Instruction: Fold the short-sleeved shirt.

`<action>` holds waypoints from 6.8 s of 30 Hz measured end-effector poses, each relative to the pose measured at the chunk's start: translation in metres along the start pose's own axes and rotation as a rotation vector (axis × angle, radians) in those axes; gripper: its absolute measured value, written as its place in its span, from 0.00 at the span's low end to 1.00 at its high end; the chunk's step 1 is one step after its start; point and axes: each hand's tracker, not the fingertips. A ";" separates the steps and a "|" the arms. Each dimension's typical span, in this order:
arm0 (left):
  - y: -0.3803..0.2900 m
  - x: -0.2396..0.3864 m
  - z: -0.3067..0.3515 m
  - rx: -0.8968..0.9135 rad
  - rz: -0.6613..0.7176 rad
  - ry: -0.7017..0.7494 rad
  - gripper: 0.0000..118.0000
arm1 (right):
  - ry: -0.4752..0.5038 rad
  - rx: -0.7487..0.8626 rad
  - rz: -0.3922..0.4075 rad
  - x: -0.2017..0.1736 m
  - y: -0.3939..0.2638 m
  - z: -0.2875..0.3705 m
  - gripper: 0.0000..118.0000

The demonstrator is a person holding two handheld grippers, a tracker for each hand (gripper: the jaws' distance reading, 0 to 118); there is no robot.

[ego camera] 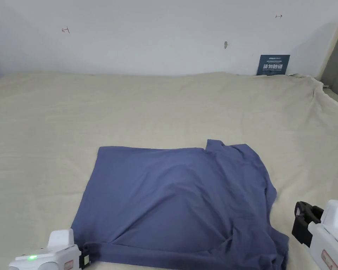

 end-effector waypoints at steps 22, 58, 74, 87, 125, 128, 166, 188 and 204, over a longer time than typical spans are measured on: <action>0.016 -0.008 0.028 0.092 0.044 -0.059 0.07 | 0.059 -0.459 -0.081 0.008 -0.128 -0.070 0.11; 0.154 0.024 -0.103 0.005 -0.109 0.013 0.07 | 0.067 -0.446 0.063 -0.009 0.001 -0.229 0.04; 0.166 0.030 -0.067 0.081 0.036 -0.005 0.83 | 0.047 -0.357 0.040 -0.022 0.024 -0.195 0.74; 0.121 0.044 0.077 0.476 -0.057 0.007 0.78 | 0.026 0.034 0.056 -0.034 0.060 -0.040 0.70; 0.109 0.004 -0.053 -0.073 0.013 0.066 0.71 | 0.006 0.020 0.057 -0.028 0.024 -0.058 0.00; 0.104 0.000 -0.071 -0.116 0.016 0.061 0.71 | 0.002 0.005 0.053 -0.028 0.023 -0.065 0.00; 0.098 0.000 -0.040 -0.009 0.027 -0.024 0.06 | -0.051 -0.494 0.022 0.029 -0.074 -0.164 0.12; 0.077 -0.033 -0.008 0.007 0.096 -0.063 0.06 | -0.062 -0.346 0.015 0.076 -0.030 -0.105 0.04; 0.012 -0.033 -0.024 -0.057 0.088 -0.011 0.06 | -0.104 -0.518 -0.033 0.072 -0.100 -0.119 0.04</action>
